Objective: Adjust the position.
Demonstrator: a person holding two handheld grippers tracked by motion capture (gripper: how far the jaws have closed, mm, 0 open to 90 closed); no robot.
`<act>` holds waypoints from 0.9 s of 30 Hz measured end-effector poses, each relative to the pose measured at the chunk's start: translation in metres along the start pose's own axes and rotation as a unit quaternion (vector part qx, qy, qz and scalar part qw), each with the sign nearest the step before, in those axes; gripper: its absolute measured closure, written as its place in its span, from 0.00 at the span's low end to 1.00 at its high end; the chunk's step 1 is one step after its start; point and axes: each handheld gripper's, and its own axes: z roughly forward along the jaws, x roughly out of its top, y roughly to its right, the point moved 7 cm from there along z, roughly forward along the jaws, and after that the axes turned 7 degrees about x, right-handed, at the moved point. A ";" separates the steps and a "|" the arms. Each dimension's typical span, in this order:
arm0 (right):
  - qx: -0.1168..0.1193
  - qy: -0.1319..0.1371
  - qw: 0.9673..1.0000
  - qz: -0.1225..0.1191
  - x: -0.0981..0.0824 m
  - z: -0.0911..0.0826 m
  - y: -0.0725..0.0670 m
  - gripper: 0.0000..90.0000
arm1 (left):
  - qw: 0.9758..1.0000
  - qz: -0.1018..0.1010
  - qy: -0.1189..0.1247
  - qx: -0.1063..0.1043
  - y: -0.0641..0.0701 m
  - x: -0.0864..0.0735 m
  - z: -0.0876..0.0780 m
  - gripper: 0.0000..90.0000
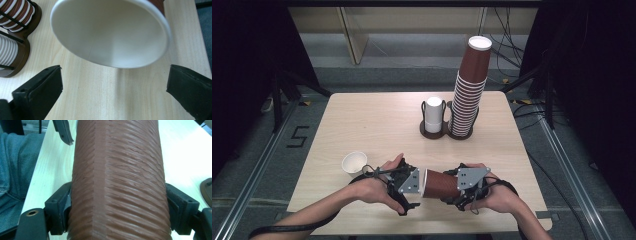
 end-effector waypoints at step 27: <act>-0.021 0.060 0.998 0.021 -0.012 -0.003 0.001 0.24 | 0.994 -0.070 0.075 -0.023 -0.003 0.010 -0.004 0.00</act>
